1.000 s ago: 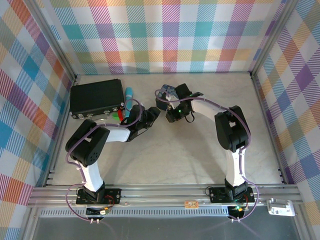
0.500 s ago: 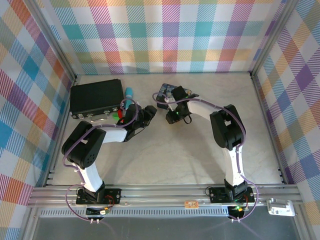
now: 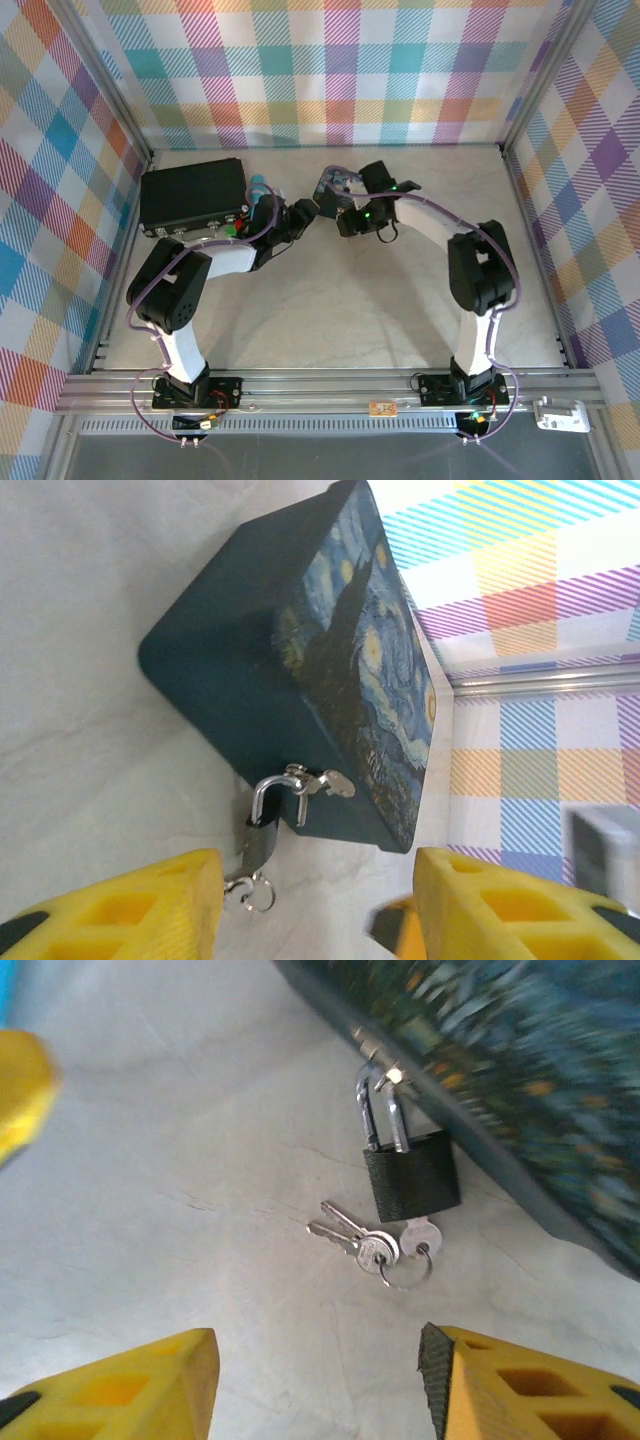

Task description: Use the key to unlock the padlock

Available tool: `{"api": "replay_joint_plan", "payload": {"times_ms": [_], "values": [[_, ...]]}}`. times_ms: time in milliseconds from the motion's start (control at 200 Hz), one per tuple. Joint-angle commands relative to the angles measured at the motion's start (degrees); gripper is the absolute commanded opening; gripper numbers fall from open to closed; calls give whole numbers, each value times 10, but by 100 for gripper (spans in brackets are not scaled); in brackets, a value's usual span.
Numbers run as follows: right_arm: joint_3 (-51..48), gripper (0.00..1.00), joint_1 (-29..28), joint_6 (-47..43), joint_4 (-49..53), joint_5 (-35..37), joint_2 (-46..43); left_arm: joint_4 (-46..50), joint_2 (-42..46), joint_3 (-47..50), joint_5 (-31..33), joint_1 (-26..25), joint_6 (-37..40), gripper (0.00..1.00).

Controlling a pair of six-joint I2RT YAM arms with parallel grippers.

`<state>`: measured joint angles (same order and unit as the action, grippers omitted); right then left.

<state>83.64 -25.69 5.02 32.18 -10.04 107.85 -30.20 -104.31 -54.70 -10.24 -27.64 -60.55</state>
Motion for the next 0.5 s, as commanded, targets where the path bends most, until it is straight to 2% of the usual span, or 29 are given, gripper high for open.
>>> {"api": "replay_joint_plan", "payload": {"times_ms": [0,150,300,495], "values": [[-27,58,34,69,9,-32,-45,47,-36,-42,-1,-22,41,50],[-72,63,75,87,-9,-16,-87,195,-72,-137,46,-69,107,49],[-118,72,111,99,-39,-35,-121,343,-110,-238,124,-116,182,58],[-158,73,123,115,-81,-51,-152,466,-167,-322,178,-133,201,61]]}}
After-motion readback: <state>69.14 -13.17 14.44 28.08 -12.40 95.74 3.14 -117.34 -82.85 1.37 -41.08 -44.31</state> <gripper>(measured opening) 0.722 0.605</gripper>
